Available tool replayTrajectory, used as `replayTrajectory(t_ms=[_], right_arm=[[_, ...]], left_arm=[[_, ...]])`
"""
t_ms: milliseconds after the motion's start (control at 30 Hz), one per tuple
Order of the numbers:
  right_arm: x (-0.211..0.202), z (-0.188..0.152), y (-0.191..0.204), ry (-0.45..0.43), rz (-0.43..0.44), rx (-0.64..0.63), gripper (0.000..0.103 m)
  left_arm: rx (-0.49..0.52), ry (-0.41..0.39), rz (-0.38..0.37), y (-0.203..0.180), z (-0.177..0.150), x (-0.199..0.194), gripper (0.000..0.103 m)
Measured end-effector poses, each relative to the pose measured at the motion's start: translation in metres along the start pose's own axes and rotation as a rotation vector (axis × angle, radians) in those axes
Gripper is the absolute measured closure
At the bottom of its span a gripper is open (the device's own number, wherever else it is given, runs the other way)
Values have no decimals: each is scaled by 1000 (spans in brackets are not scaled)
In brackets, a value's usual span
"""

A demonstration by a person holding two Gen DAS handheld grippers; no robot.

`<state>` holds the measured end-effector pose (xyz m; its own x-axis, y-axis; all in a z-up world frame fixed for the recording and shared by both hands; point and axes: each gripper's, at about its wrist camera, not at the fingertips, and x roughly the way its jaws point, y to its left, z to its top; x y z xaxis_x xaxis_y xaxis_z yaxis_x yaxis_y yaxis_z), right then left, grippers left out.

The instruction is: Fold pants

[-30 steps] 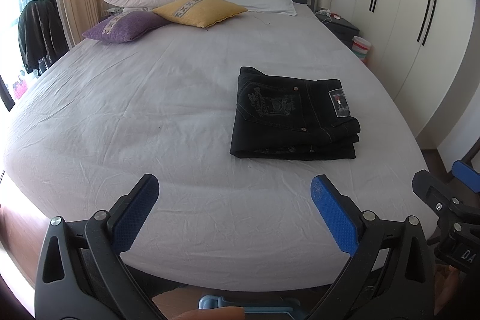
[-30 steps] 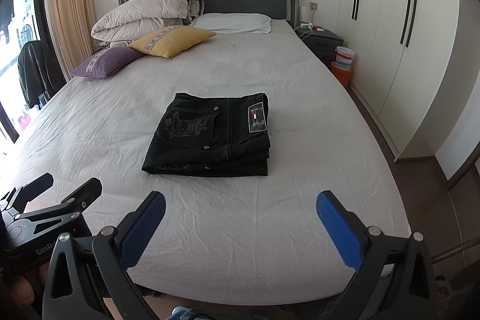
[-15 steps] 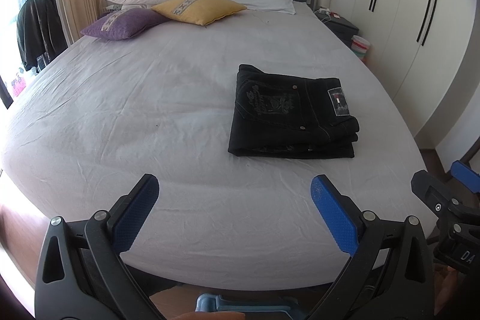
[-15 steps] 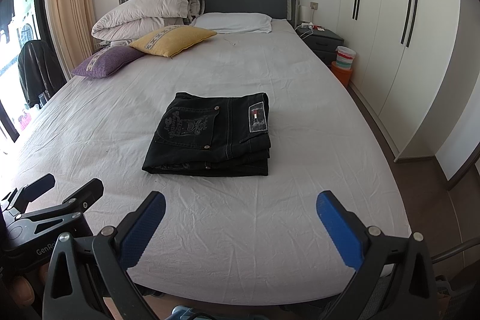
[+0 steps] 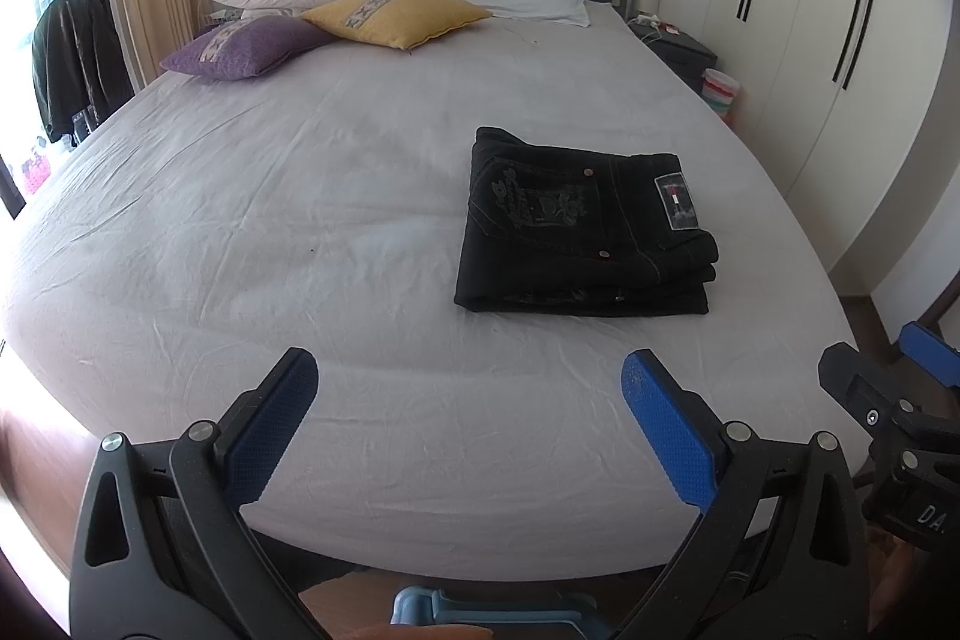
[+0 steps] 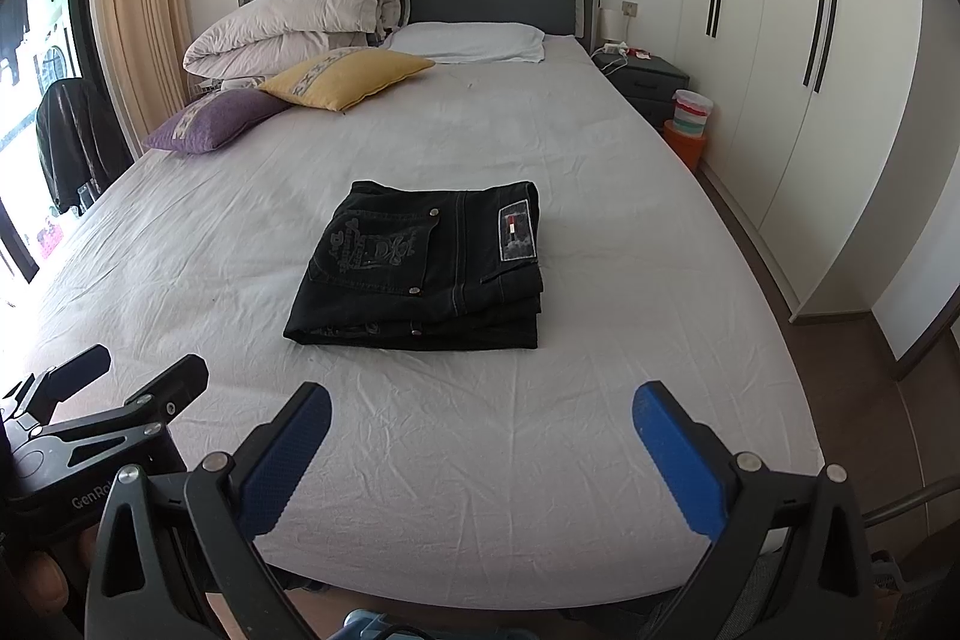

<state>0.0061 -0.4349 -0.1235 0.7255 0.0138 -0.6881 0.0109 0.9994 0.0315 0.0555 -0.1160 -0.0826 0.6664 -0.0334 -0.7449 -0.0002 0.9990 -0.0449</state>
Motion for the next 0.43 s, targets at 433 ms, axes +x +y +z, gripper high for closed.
replayTrajectory(t_ms=[433], right_arm=[[0, -5, 0, 5, -1, 1, 0]], left_arm=[[3, -3, -5, 1, -1, -1, 0]])
